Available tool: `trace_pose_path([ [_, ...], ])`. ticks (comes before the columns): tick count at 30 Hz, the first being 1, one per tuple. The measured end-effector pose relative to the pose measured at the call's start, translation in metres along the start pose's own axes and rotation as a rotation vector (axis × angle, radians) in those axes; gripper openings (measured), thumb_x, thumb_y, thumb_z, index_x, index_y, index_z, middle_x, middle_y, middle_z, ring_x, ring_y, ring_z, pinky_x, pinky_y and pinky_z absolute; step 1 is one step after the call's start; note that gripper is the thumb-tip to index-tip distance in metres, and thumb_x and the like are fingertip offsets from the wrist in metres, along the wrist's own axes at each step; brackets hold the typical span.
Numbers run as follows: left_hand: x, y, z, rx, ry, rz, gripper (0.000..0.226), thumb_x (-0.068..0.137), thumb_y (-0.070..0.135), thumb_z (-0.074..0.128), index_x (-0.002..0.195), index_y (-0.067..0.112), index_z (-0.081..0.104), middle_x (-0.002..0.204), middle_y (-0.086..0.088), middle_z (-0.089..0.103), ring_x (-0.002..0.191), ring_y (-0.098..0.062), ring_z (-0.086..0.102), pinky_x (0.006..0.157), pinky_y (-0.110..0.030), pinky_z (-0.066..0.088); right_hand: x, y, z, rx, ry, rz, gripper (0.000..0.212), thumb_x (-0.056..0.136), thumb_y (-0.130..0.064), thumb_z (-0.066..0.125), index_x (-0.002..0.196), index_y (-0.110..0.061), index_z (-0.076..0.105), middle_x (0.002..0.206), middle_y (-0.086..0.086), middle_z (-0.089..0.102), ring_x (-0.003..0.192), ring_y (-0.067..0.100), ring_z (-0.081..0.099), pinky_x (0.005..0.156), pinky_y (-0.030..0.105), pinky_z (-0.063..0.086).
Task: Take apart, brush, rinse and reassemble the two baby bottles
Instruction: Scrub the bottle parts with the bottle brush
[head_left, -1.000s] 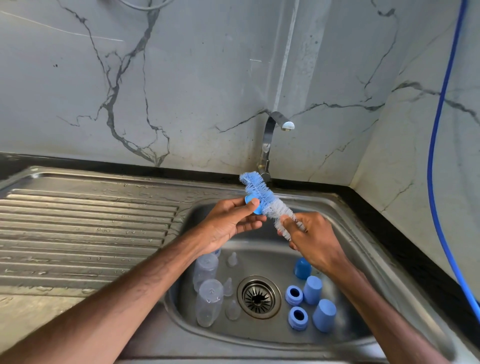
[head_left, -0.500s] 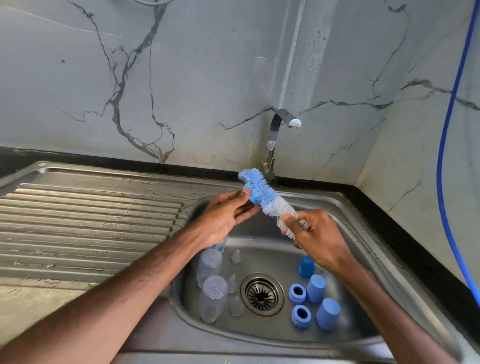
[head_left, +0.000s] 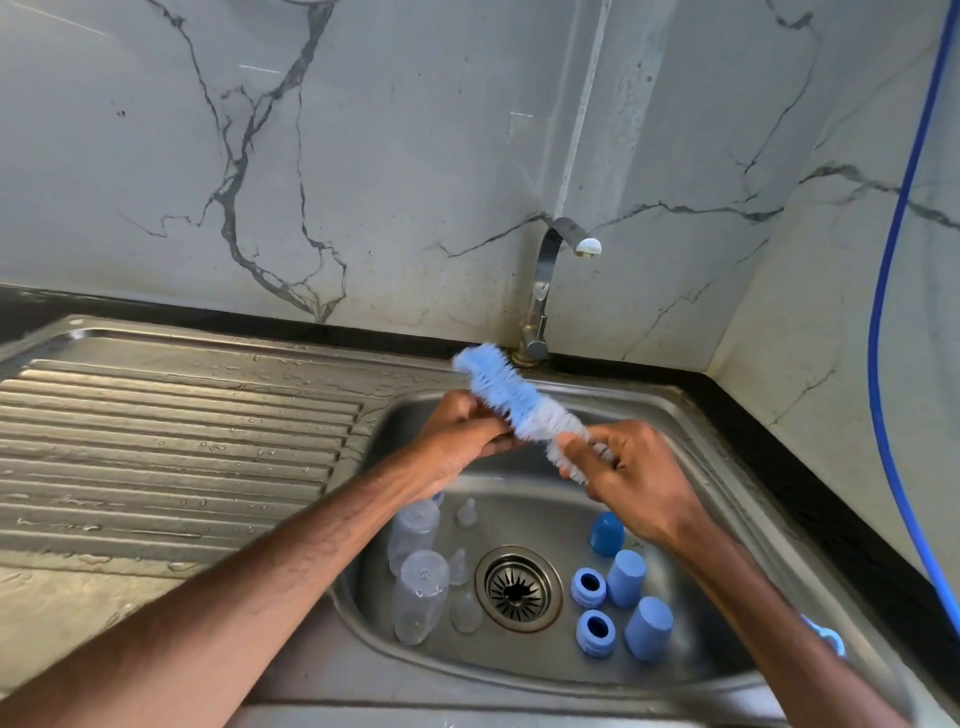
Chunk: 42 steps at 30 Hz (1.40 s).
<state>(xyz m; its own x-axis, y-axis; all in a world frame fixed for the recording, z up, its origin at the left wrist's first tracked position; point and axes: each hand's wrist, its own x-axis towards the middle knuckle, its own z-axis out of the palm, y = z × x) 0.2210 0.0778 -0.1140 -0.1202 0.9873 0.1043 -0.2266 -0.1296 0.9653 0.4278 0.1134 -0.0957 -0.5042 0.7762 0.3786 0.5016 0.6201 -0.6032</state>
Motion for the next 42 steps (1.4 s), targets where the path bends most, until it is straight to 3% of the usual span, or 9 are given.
trace_pose_path([
  [2,0.000,0.000,-0.003,0.042,0.017,0.009,0.033,0.095,-0.006,0.063,0.127,-0.002,0.065,0.123,-0.016,0.072,0.116,-0.027,0.069,0.092,-0.030,0.060,0.004,-0.003,0.005,-0.030,-0.022,0.001,0.037,0.101,-0.039,0.064,0.068,-0.023,0.070,0.059,0.003,0.067,0.050,0.020,0.060,0.050,0.038,0.050],
  [6,-0.003,0.001,-0.005,0.055,-0.067,0.031,0.039,0.096,-0.001,0.064,0.134,0.003,0.061,0.125,-0.015,0.072,0.117,-0.027,0.069,0.098,-0.034,0.057,0.010,0.001,-0.002,-0.069,0.124,0.071,0.039,0.101,-0.037,0.064,0.063,-0.028,0.068,0.050,-0.010,0.061,0.042,0.003,0.051,0.043,0.016,0.038],
  [13,-0.001,0.000,-0.009,0.044,0.000,0.005,0.037,0.094,-0.006,0.063,0.131,-0.003,0.061,0.125,-0.017,0.071,0.119,-0.029,0.068,0.100,-0.038,0.056,0.003,0.000,-0.001,-0.050,-0.015,0.018,0.038,0.101,-0.039,0.063,0.064,-0.029,0.066,0.053,-0.004,0.063,0.043,0.006,0.053,0.044,0.025,0.042],
  [16,-0.003,0.005,-0.009,0.026,-0.091,0.015,0.041,0.097,-0.002,0.062,0.138,0.001,0.058,0.127,-0.018,0.070,0.120,-0.028,0.068,0.102,-0.039,0.055,0.010,0.001,-0.008,-0.098,0.101,0.106,0.037,0.101,-0.037,0.061,0.068,-0.023,0.070,0.055,-0.004,0.063,0.049,0.009,0.058,0.049,0.025,0.045],
  [22,-0.003,0.008,-0.012,-0.059,-0.052,0.036,0.035,0.098,-0.004,0.058,0.133,-0.006,0.059,0.131,-0.023,0.066,0.123,-0.033,0.065,0.103,-0.040,0.054,0.004,0.000,-0.002,-0.044,0.030,0.026,0.042,0.102,-0.038,0.061,0.062,-0.022,0.064,0.049,-0.004,0.058,0.040,0.004,0.046,0.041,0.018,0.036],
  [25,-0.003,0.010,-0.009,-0.064,-0.085,0.031,0.040,0.099,-0.001,0.058,0.139,-0.005,0.055,0.133,-0.021,0.066,0.126,-0.033,0.063,0.106,-0.043,0.051,0.009,-0.001,-0.005,-0.051,0.124,0.074,0.041,0.102,-0.035,0.062,0.065,-0.018,0.067,0.052,0.001,0.061,0.042,0.008,0.047,0.043,0.025,0.039],
  [28,-0.002,0.008,-0.011,-0.085,-0.063,0.032,0.038,0.098,-0.003,0.060,0.135,-0.008,0.057,0.130,-0.022,0.067,0.124,-0.034,0.064,0.104,-0.042,0.054,0.003,-0.001,-0.006,-0.069,0.046,0.041,0.042,0.102,-0.039,0.061,0.067,-0.016,0.067,0.057,0.007,0.063,0.046,0.019,0.053,0.046,0.034,0.043],
  [32,0.000,0.009,-0.012,-0.117,-0.091,0.045,0.038,0.099,0.004,0.061,0.136,-0.004,0.058,0.130,-0.019,0.068,0.121,-0.031,0.067,0.102,-0.039,0.055,0.007,-0.004,-0.006,-0.122,0.113,0.115,0.044,0.102,-0.035,0.061,0.064,-0.013,0.065,0.051,0.001,0.057,0.041,0.008,0.046,0.042,0.022,0.037],
  [42,0.003,0.009,-0.010,-0.231,-0.020,0.062,0.040,0.093,0.005,0.068,0.131,-0.003,0.062,0.127,-0.020,0.070,0.114,-0.025,0.069,0.095,-0.031,0.058,0.005,-0.012,-0.006,-0.074,0.140,0.004,0.049,0.102,-0.031,0.061,0.054,-0.021,0.055,0.044,-0.008,0.049,0.040,0.008,0.043,0.043,0.019,0.035],
])
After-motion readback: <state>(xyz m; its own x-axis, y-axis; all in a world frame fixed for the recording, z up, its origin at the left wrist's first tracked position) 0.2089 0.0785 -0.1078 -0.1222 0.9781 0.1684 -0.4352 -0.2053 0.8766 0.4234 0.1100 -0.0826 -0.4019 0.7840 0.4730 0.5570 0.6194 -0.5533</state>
